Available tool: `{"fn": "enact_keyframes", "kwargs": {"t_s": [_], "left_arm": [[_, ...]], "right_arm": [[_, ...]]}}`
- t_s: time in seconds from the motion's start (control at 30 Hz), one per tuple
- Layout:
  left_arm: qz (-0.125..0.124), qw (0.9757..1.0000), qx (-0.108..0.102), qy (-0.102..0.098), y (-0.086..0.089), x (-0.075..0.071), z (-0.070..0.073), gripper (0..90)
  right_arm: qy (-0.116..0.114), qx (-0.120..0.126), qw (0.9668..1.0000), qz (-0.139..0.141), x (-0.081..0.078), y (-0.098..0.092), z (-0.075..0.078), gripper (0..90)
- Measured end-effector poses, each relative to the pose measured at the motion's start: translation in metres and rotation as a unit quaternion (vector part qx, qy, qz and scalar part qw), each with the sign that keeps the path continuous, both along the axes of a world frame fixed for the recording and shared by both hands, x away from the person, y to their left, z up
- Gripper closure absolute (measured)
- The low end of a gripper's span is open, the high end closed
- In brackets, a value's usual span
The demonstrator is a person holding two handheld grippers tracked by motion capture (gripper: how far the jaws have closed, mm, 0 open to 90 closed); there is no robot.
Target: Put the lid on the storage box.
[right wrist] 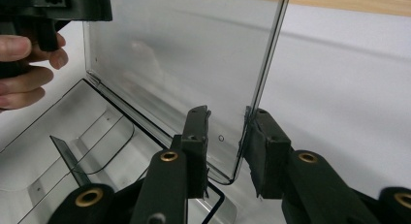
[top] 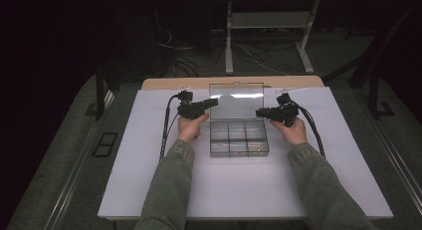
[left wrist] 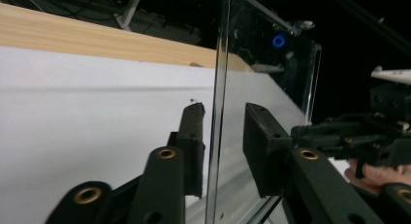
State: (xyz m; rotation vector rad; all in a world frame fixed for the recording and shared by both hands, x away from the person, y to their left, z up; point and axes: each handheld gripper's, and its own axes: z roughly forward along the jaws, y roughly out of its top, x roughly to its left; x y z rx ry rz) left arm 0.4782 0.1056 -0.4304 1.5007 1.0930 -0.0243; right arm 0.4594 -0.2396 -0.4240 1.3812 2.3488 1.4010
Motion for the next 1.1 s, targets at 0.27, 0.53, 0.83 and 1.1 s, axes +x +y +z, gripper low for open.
{"fn": "enact_keyframes", "kwargs": {"t_s": [0.27, 0.53, 0.83, 1.1], "left_arm": [[0.003, 1.0000, 0.006, -0.004, -0.001, -0.001, 0.001, 71.5], [-0.001, 0.9999, 0.012, -0.012, -0.002, -0.008, 0.007, 70.4], [-0.008, 0.9996, 0.017, -0.023, -0.002, -0.016, 0.011, 64.8], [-0.024, 0.9990, 0.006, -0.037, 0.000, -0.027, 0.018, 58.5]], "right_arm": [[0.010, 0.006, 0.9999, 0.001, 0.004, -0.001, -0.001, 67.9], [-0.013, 0.041, 0.9988, -0.024, 0.013, -0.002, 0.017, 64.7], [-0.015, 0.067, 0.9974, -0.021, 0.011, -0.001, 0.022, 66.6], [-0.032, 0.073, 0.9968, -0.005, -0.005, -0.004, 0.026, 64.5]]}}
